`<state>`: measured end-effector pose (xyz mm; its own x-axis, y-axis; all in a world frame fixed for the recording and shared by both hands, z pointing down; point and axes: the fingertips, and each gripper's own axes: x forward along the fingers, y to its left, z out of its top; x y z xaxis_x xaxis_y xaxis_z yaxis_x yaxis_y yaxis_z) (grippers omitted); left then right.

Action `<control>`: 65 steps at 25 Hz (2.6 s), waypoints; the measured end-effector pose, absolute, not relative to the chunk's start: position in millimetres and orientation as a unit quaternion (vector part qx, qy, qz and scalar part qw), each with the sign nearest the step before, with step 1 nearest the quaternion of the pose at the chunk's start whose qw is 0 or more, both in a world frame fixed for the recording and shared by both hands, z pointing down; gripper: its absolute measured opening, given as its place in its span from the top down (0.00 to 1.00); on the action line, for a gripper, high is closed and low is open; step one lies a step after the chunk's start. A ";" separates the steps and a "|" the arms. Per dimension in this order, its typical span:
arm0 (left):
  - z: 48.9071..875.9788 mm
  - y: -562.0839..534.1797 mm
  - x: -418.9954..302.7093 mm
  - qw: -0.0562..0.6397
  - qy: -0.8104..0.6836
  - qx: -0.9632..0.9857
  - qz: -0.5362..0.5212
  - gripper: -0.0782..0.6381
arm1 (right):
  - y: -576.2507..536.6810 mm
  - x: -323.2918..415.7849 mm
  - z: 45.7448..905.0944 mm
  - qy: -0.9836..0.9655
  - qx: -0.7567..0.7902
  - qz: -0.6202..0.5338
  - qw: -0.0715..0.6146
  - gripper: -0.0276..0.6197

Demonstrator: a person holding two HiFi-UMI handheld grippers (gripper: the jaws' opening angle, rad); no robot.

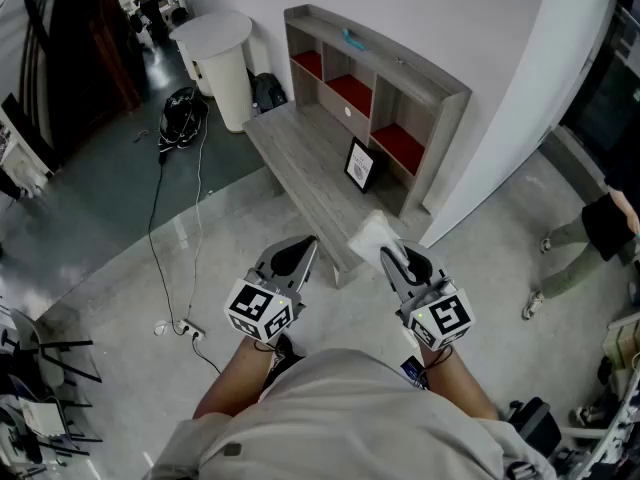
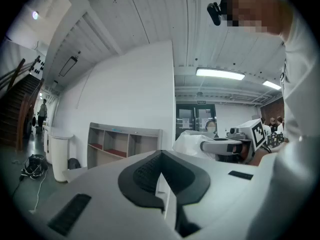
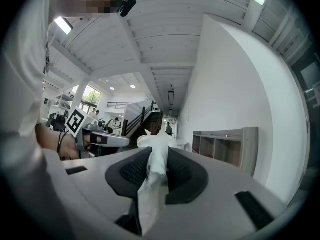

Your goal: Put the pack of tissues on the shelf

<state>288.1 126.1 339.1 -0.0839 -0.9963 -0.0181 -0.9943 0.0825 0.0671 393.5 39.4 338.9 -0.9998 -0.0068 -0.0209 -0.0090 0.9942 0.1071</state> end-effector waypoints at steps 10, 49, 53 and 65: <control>340.5 112.4 275.9 0.015 -0.728 0.684 -0.037 0.87 | 24.7 381.9 344.7 0.999 -0.018 0.049 0.003 0.82; 367.7 216.3 -10.8 0.058 -0.709 0.702 -0.033 0.87 | 141.1 80.4 366.0 0.999 -0.020 0.026 -0.025 0.81; 372.9 208.2 -25.9 0.060 -0.711 0.700 -0.028 0.87 | 131.3 62.2 370.2 0.999 -0.015 0.021 -0.023 0.81; 377.5 128.8 -85.2 0.064 -0.709 0.702 -0.023 0.87 | 50.7 -2.9 370.1 1.000 -0.011 0.022 -0.018 0.81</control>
<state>-85.2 128.8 377.5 -0.0061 -0.9983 0.0582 -0.9924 0.0132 0.1222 -2.9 50.7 370.1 -0.9991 -0.0221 0.0357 -0.0205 0.9988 0.0435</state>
